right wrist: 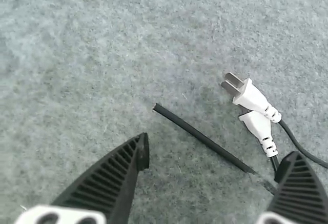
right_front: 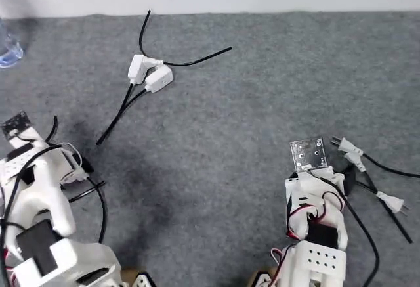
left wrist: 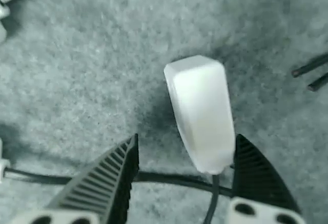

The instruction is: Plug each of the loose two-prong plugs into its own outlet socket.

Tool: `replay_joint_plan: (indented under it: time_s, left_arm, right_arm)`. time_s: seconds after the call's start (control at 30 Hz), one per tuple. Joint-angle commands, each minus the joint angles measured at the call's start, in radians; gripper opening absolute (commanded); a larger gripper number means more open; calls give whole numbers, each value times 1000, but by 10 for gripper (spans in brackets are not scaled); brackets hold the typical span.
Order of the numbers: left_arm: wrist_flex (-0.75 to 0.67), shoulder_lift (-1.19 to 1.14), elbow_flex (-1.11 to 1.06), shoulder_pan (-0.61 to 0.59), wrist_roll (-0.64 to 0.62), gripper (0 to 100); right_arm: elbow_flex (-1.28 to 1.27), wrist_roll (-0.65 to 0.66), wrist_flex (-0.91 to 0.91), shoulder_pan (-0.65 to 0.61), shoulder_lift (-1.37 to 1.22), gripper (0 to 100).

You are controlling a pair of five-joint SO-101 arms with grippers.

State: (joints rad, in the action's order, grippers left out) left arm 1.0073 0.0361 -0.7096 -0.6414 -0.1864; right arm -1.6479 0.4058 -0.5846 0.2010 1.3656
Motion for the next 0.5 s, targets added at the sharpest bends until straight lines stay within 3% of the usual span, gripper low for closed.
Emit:
replay_joint_plan:
  time_s: [0.0, 0.23, 0.37, 0.47]
  left_arm:
    - [-29, 32, -16, 3, 9, 269]
    - [-92, 60, -61, 28, 5, 265]
    - [-92, 68, -61, 28, 5, 136]
    - [-86, 69, -35, 29, 6, 115]
  right_arm:
    - [12, 12, -4, -12, 8, 383]
    - [8, 49, -8, -35, 8, 383]
    - [8, 51, -7, -35, 8, 383]
    - [8, 51, -7, -35, 8, 383]
